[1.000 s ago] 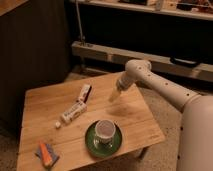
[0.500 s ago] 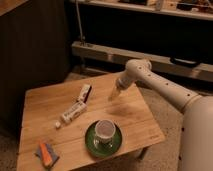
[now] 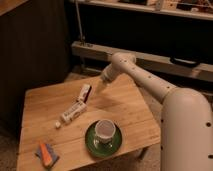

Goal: Push the eraser across the table

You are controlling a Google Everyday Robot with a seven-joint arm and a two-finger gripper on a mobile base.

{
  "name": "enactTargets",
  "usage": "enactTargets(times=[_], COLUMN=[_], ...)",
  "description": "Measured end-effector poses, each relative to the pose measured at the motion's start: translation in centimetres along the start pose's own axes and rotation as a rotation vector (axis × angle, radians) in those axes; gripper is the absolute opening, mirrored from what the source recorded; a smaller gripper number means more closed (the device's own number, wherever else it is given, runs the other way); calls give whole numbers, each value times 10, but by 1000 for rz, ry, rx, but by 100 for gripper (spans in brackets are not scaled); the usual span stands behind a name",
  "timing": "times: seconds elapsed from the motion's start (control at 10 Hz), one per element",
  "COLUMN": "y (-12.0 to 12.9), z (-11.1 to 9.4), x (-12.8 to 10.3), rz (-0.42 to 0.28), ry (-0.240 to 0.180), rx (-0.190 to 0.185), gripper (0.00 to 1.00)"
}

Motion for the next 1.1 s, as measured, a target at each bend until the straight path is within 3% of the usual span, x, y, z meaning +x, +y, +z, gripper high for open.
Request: enactTargets(times=[0.2,0.4,0.7,0.9,1.1], y=[0,2,11,14,13], z=[22,52,68,63,64], x=[28,35,16,13,22], rz=[-43,-58,-25,-13,-13], ry=[-25,-40,-2,53,47], rx=[-31,-74,-119,-113,-75], gripper=[22,3,0,0,0])
